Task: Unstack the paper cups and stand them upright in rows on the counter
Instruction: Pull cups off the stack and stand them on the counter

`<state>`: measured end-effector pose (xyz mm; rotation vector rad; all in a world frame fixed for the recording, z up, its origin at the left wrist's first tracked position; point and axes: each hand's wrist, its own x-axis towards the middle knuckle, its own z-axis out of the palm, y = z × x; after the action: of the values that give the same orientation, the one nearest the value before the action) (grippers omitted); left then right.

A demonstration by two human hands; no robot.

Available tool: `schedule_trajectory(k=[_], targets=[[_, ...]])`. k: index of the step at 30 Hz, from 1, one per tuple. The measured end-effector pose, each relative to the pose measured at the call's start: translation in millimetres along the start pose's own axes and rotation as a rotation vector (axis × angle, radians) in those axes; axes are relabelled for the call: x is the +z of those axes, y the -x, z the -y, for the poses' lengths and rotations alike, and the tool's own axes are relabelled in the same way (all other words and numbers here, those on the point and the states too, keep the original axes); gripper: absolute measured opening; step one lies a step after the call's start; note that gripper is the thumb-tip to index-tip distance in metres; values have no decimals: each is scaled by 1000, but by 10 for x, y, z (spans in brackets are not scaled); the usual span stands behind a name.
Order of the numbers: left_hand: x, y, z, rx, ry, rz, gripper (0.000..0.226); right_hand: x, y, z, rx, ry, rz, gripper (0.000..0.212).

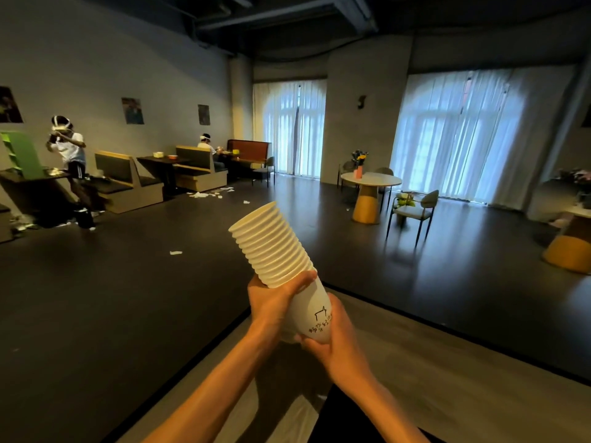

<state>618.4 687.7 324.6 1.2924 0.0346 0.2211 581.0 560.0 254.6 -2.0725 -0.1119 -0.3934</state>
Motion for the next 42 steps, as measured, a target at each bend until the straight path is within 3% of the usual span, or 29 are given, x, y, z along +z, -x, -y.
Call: schedule_trajectory(k=[2,5,7,10,13,16,20,26,31,38,42], targets=[[-29,-113,-59,-8,73,-48,61,54,-67,-132,-31,93,-52,85],[-131,-347,-314,-1,250,-141,91,64,-154,-344,91,31,-71,79],[-244,-508,-519,26,372,-201,84,80,-239,-452,154,-119,-51,83],[-398,-667,-745,81,467,-243,83,86,-471,-527,179,-194,-161,87],[-529,-733,-740,139,460,-237,80,87,-829,-581,199,-162,-227,92],[-672,-767,-506,127,420,-222,81,106,-1167,-593,188,-197,-190,82],[-812,-722,-61,79,327,-229,82,173,-1585,-697,216,-220,-167,91],[-956,-832,424,-46,295,-288,100,459,-2171,-844,182,-124,-69,91],[-945,-946,566,-57,287,-256,135,657,-2427,-1000,98,-27,-17,88],[-875,-1072,683,-60,315,-185,138,811,-2669,-1147,94,-62,-28,85],[-875,-1125,768,-93,314,-166,105,845,-2686,-1192,93,-63,-23,87]])
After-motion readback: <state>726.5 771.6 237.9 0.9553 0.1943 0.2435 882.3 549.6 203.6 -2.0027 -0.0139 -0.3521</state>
